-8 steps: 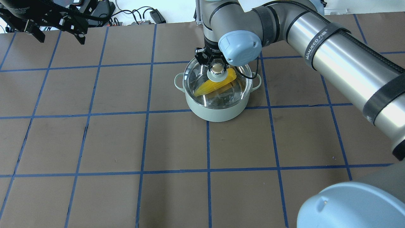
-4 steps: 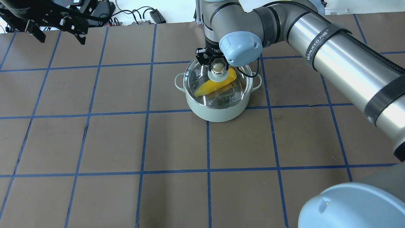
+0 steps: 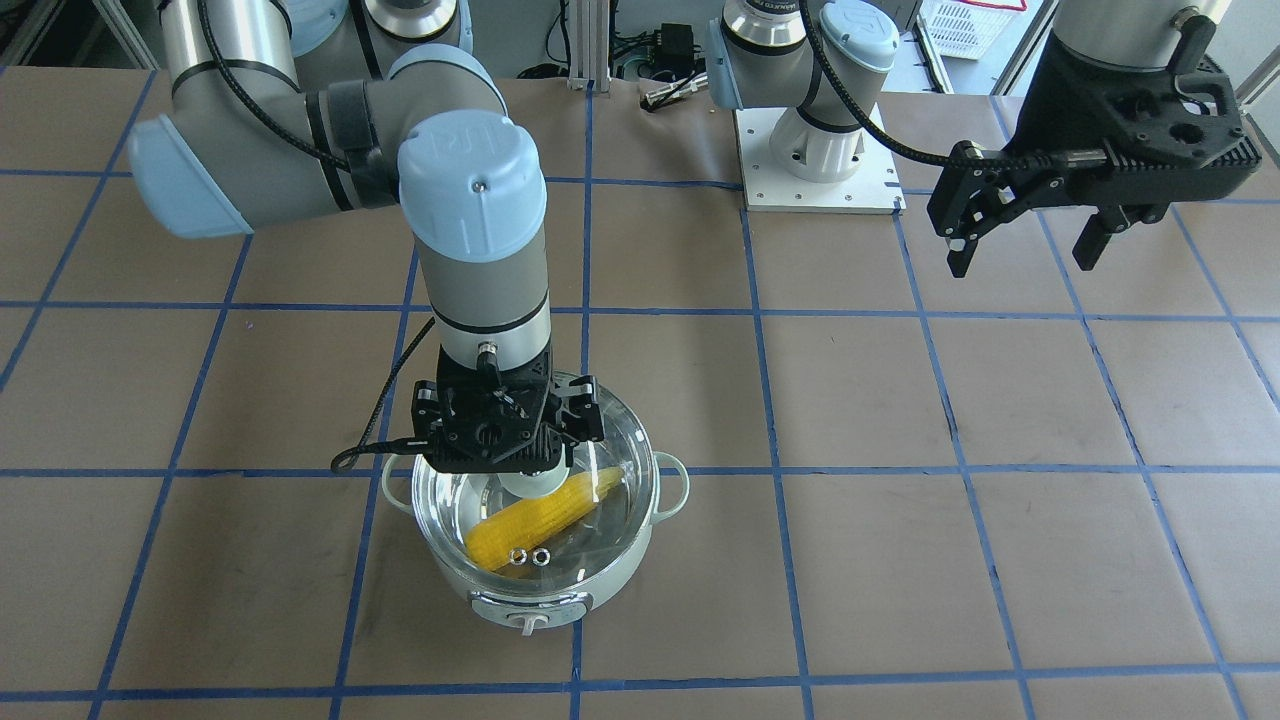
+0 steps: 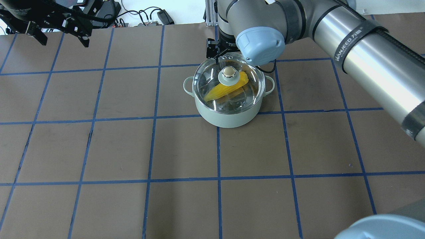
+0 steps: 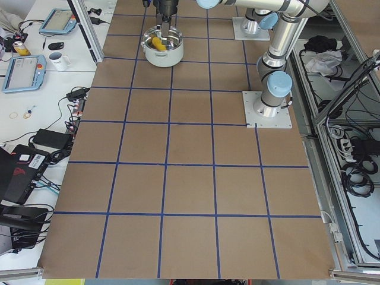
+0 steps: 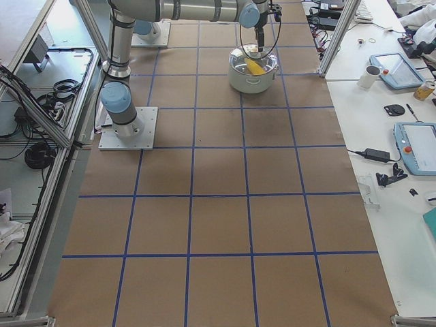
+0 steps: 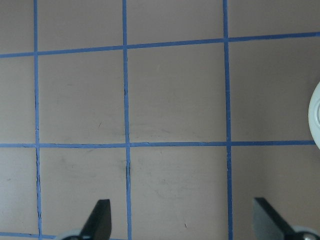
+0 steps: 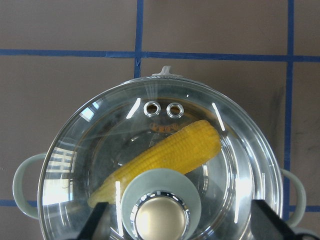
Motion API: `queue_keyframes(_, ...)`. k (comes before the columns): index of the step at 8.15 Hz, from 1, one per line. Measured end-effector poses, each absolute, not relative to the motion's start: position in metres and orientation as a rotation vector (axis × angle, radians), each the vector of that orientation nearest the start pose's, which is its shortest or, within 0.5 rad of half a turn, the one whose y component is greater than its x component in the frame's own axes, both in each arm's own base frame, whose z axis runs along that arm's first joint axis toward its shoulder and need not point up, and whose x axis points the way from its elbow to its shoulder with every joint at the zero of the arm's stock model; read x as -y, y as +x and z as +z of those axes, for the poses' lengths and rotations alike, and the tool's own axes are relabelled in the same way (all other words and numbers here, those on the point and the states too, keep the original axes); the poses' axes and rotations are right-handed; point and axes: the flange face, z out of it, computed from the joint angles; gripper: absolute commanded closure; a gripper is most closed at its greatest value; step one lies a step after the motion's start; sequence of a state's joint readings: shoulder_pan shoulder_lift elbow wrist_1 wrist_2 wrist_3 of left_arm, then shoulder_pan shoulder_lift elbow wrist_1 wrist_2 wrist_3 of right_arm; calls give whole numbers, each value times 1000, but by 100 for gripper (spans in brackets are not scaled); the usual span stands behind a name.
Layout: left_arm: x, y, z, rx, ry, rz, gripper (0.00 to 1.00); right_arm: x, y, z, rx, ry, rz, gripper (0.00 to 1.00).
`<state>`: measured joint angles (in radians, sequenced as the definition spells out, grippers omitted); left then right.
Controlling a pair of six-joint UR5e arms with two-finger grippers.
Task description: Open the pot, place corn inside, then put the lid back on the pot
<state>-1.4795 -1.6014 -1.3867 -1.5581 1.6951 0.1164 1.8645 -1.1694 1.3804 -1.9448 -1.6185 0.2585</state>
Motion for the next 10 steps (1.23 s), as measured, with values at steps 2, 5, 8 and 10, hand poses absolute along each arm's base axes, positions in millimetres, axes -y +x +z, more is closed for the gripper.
queue_keyframes(2,525,-73,566,-2993,22,-227,0,581,283,433,-3131,-34,-345,0)
queue_keyframes(5,525,-73,566,-2994,20,-229,0,540,192,495,-3158,-6,-333,0)
queue_keyframes(8,525,-73,567,-2995,19,-235,0,503,145,527,-3181,-24,-261,0)
queue_keyframes(10,525,-73,566,-2995,19,-233,0,497,142,529,-3182,-27,-242,0)
